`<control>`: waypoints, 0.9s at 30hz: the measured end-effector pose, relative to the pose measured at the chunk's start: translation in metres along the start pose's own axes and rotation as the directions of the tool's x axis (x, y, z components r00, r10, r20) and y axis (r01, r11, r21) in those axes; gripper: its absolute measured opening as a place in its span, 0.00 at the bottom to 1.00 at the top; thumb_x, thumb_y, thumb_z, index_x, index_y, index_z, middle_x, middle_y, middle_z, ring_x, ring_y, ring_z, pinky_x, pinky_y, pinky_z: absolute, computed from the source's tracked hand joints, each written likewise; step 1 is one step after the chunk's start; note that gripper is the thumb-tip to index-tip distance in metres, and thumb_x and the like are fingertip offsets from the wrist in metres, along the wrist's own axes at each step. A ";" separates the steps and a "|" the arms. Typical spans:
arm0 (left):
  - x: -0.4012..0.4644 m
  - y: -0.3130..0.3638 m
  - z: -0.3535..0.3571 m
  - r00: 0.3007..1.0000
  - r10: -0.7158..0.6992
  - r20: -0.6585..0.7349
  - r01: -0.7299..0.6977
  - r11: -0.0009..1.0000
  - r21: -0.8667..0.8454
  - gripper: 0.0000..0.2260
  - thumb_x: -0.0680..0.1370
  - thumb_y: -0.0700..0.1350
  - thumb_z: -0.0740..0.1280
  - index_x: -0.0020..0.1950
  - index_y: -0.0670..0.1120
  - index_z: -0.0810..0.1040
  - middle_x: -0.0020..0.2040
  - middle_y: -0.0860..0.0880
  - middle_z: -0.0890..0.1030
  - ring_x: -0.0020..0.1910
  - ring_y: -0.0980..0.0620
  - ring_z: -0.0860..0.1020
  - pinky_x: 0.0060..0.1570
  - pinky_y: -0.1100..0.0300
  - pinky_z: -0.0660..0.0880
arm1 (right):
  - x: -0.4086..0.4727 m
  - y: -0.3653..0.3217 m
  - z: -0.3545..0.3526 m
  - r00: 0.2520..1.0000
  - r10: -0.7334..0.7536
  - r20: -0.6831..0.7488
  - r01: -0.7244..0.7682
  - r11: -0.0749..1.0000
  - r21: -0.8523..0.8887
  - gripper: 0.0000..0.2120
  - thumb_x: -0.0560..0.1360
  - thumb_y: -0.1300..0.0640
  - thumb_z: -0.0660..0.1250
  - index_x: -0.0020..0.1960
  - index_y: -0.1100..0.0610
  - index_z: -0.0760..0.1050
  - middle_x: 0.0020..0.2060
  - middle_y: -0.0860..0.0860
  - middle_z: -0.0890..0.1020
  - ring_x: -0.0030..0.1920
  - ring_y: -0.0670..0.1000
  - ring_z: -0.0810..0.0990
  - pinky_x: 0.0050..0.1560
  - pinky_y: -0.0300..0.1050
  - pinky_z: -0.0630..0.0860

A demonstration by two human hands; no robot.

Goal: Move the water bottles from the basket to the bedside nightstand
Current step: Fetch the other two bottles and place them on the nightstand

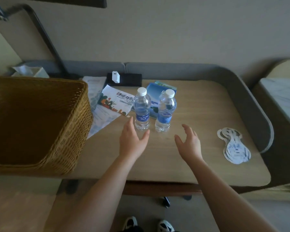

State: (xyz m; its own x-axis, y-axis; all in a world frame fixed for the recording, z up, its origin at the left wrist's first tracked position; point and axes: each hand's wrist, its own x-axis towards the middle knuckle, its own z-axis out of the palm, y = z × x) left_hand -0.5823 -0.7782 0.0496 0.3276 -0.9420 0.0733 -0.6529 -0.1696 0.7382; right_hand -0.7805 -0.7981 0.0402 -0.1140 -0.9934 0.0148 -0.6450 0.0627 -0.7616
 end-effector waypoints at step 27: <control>0.085 0.024 0.011 0.973 0.228 -0.041 -0.226 0.895 -0.384 0.20 0.66 0.51 0.77 0.50 0.55 0.70 0.48 0.55 0.79 0.46 0.58 0.75 0.45 0.70 0.69 | 0.031 -0.063 0.029 0.978 0.100 -0.184 -0.028 0.933 0.359 0.32 0.64 0.47 0.75 0.62 0.38 0.63 0.54 0.41 0.79 0.53 0.43 0.80 0.51 0.40 0.76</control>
State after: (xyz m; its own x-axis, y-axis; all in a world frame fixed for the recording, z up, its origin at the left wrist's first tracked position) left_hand -0.5781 -0.8654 0.0664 0.1979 -0.9430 0.2676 -0.3966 0.1727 0.9016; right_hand -0.7211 -0.8360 0.0697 -0.3153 -0.9473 0.0573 -0.3270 0.0518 -0.9436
